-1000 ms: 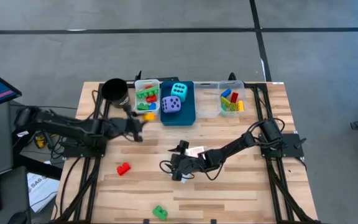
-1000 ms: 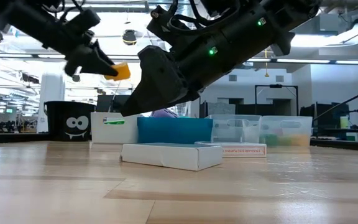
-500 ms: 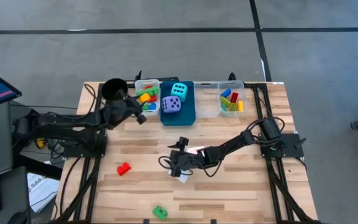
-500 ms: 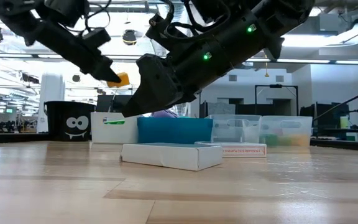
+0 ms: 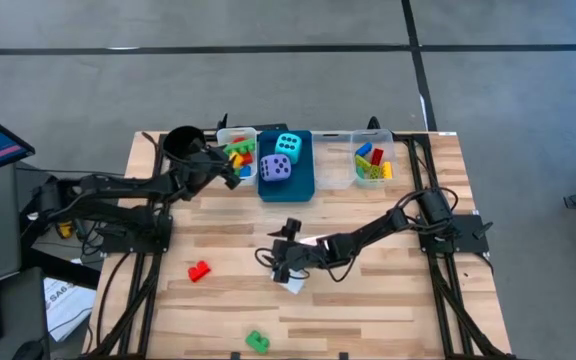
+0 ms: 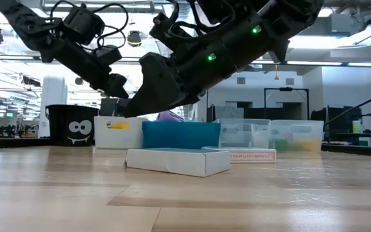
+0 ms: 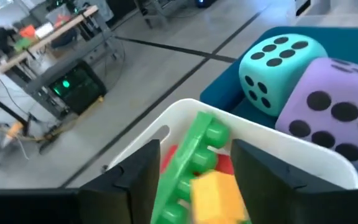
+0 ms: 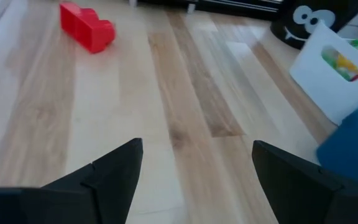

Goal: Pick & Place Toys
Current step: Put the large green game piece into the white bin

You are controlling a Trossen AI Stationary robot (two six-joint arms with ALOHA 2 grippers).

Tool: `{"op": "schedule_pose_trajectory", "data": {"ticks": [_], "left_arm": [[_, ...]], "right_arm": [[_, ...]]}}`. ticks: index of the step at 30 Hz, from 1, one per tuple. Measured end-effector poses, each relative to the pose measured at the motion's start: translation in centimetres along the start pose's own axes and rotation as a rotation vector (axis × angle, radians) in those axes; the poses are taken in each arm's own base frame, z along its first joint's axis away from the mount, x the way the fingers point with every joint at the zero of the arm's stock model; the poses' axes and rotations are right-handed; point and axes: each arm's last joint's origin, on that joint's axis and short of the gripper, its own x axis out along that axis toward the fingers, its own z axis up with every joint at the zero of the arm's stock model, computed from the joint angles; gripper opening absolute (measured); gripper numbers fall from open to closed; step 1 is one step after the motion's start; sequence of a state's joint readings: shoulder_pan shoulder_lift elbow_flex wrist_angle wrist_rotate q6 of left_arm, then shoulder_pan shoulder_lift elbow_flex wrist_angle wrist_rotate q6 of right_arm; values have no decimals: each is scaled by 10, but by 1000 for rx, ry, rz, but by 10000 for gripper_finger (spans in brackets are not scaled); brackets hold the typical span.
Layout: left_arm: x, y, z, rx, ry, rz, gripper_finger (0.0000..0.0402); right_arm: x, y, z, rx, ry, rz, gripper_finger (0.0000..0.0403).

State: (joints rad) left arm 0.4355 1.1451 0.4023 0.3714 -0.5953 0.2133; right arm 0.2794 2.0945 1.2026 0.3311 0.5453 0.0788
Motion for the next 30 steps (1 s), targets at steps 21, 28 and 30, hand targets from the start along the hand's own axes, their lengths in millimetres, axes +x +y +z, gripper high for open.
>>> {"op": "schedule_pose_trajectory", "data": {"ticks": [21,28,30], "left_arm": [[-34,-52,8,-250,-42,-1096,223],[-86,-90,9,-177,-16,-1425,228],[-103,-99,8,-138,-28,-1483,227]], "right_arm": [[-4,6,-8,-26,65,17,299],[-5,7,-12,19,104,11,299],[-5,6,-12,19,104,8,299]]}}
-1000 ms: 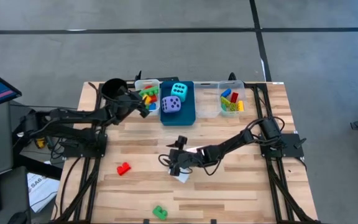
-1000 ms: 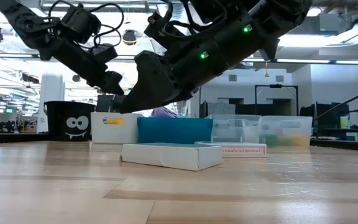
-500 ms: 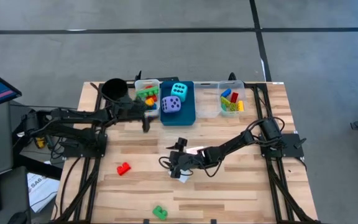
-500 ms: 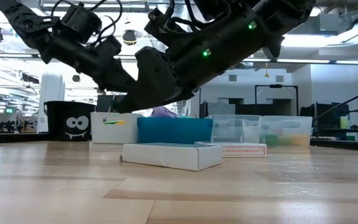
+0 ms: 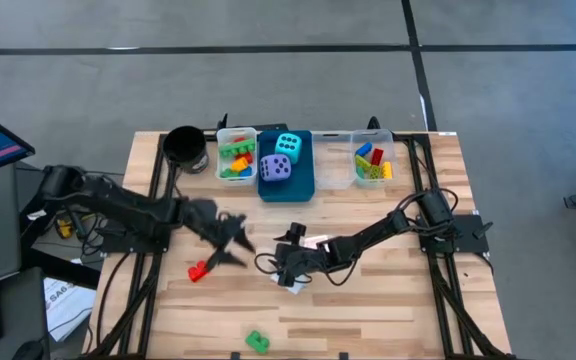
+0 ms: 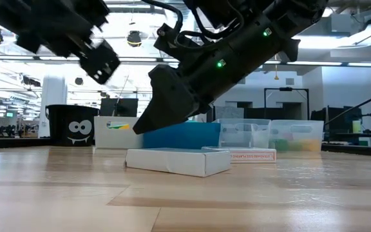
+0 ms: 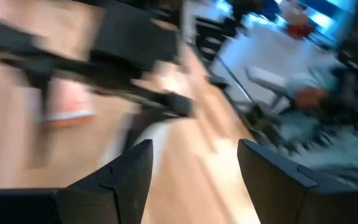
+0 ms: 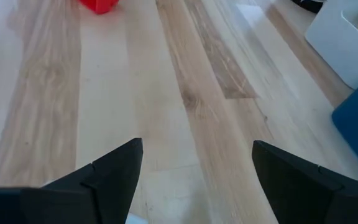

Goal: Pick & Place Toys
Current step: Put the large green game piece into the white bin

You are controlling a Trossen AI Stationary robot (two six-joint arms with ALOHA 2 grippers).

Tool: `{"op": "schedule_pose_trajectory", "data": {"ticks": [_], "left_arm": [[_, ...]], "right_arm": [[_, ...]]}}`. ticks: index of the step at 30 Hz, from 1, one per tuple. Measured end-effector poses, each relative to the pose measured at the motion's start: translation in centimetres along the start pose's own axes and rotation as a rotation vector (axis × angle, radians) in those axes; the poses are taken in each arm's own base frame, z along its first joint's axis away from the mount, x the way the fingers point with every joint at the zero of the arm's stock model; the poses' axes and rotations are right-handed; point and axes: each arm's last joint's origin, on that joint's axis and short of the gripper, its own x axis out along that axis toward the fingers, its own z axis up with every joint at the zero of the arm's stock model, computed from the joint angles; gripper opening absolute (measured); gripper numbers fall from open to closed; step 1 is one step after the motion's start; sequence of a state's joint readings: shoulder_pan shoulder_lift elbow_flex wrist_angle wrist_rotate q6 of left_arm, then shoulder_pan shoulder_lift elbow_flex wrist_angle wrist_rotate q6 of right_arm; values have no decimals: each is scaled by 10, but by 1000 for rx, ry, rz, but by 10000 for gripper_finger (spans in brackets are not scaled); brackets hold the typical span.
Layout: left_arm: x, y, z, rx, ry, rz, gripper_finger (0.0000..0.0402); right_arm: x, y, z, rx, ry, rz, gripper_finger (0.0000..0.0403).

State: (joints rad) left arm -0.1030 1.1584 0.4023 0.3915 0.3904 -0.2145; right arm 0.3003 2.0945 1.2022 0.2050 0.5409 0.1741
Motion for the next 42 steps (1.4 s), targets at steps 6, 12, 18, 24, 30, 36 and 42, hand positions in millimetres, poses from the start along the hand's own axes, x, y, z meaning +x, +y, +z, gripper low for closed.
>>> {"op": "schedule_pose_trajectory", "data": {"ticks": [6,12,18,24,30,36,42], "left_arm": [[13,-45,-11,148,19,-80,233],[15,-70,-19,237,29,-86,254],[19,-76,-26,256,40,-43,282],[42,-79,-36,266,-10,-58,297],[73,-94,-45,281,17,-112,298],[99,-122,-45,303,24,-168,298],[113,-136,-48,318,45,-152,298]], "right_arm": [[4,-8,1,36,2,-24,299],[8,-16,2,138,2,-44,299],[8,-15,3,165,-2,-41,299],[5,-10,2,209,-4,-30,299],[0,1,1,197,-10,-6,299],[-5,8,0,186,-13,12,299],[-7,12,-1,182,-17,22,299]]}}
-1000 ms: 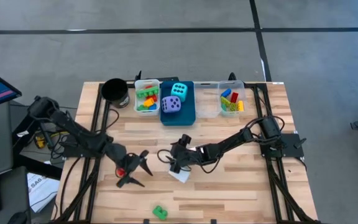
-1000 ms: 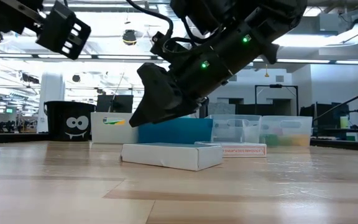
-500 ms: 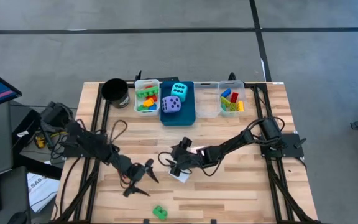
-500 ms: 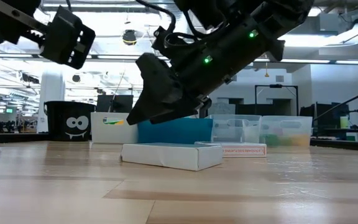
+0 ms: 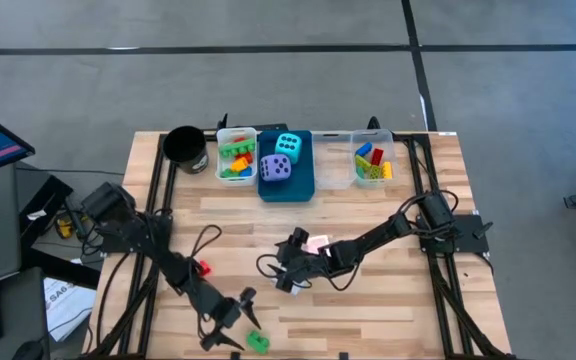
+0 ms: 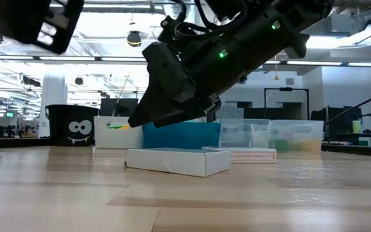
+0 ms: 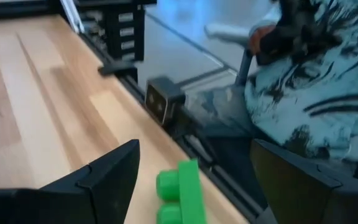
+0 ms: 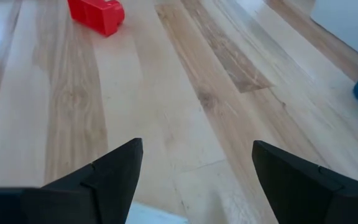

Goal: Pick & Place Toys
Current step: Put the large green game piece into the white bin

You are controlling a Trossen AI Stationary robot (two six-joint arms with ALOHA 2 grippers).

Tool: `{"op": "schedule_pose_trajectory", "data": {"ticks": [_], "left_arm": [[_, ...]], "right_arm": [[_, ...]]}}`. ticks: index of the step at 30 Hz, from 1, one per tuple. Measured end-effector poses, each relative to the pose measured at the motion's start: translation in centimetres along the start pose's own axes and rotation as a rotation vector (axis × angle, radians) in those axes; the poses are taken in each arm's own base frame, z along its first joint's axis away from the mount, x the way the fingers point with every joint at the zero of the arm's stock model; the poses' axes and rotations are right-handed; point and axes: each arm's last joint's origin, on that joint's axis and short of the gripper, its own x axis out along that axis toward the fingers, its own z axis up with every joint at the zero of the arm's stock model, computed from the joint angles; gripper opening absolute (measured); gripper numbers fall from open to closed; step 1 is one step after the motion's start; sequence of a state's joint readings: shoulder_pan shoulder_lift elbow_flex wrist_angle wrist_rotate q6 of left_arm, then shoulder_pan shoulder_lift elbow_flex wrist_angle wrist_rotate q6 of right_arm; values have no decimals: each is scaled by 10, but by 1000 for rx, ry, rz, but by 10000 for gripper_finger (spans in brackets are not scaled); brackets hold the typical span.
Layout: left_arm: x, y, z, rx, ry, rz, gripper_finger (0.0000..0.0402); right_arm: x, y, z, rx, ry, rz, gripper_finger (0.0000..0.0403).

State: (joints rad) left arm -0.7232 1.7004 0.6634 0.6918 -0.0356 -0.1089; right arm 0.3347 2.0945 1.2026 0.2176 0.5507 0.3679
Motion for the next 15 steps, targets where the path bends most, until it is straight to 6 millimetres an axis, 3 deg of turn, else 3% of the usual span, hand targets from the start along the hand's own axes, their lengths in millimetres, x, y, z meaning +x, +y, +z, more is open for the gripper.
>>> {"op": "schedule_pose_trajectory", "data": {"ticks": [15], "left_arm": [[17,6,-33,-50,135,42,298]], "right_arm": [[0,0,0,26,0,-1,299]]}}
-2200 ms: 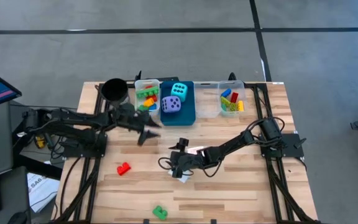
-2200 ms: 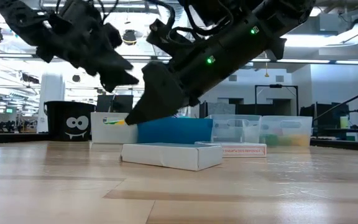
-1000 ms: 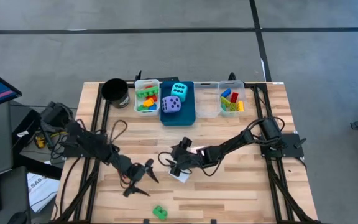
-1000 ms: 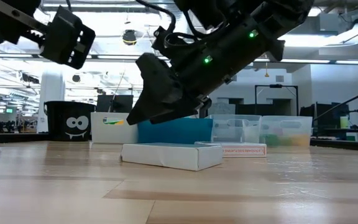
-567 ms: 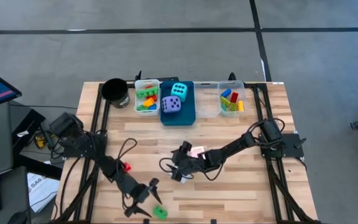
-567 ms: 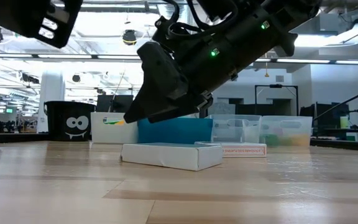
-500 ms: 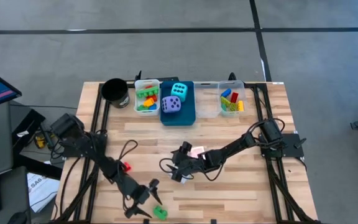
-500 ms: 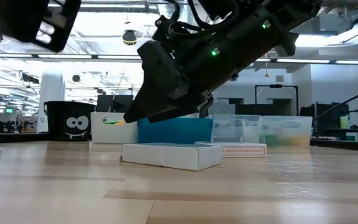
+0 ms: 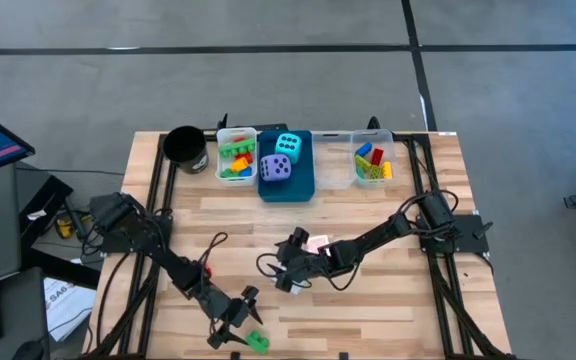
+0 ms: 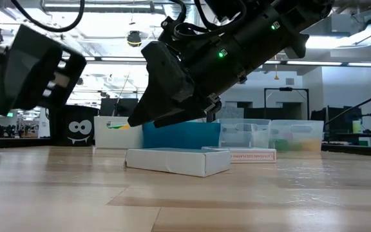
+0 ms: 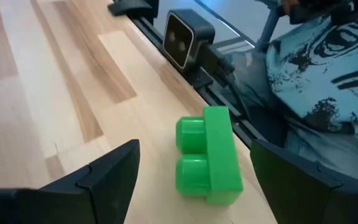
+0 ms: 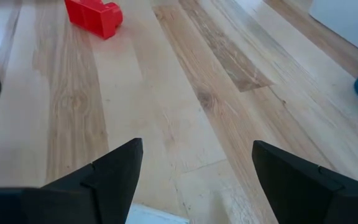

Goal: Pick & Place Toys
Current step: Put the large green game piece into the white bin

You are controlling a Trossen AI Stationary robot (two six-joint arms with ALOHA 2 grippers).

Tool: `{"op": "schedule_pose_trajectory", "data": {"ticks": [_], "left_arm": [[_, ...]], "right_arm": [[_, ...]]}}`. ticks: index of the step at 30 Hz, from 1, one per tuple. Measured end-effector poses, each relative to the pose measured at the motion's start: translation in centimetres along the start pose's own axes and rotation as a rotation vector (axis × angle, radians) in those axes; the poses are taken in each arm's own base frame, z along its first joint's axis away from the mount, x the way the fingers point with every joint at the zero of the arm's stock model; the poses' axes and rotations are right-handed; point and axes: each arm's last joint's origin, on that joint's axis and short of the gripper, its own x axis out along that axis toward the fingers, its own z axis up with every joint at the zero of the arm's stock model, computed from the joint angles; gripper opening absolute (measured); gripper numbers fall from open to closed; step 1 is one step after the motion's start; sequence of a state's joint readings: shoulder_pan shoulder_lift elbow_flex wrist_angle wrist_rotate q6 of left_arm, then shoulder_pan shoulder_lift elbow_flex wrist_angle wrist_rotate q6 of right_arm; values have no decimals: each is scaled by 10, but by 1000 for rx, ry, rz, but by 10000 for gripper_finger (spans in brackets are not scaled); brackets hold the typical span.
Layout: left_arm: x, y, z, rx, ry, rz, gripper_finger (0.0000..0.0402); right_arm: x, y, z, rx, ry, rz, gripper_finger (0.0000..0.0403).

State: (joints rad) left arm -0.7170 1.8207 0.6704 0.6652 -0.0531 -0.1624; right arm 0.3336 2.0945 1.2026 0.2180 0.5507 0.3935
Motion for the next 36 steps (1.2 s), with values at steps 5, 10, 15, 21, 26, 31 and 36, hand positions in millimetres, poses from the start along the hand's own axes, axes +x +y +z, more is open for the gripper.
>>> {"op": "schedule_pose_trajectory", "data": {"ticks": [5,10,15,21,26,31,36], "left_arm": [[3,-1,-5,-32,15,-8,298],[7,-2,-11,-31,35,-10,299],[15,-5,-12,-26,44,-16,299],[24,-5,-16,-20,62,-14,298],[28,-5,-18,-31,70,-13,289],[28,-5,-19,-32,73,-12,232],[28,-5,-18,-33,69,-12,160]], "right_arm": [[0,-1,0,1,-1,-1,299],[0,-1,0,2,-2,-1,299],[0,0,1,5,-6,1,299],[0,0,2,9,-13,4,299],[0,1,3,16,-24,9,299],[0,0,3,17,-24,8,299],[0,0,3,16,-24,8,299]]}}
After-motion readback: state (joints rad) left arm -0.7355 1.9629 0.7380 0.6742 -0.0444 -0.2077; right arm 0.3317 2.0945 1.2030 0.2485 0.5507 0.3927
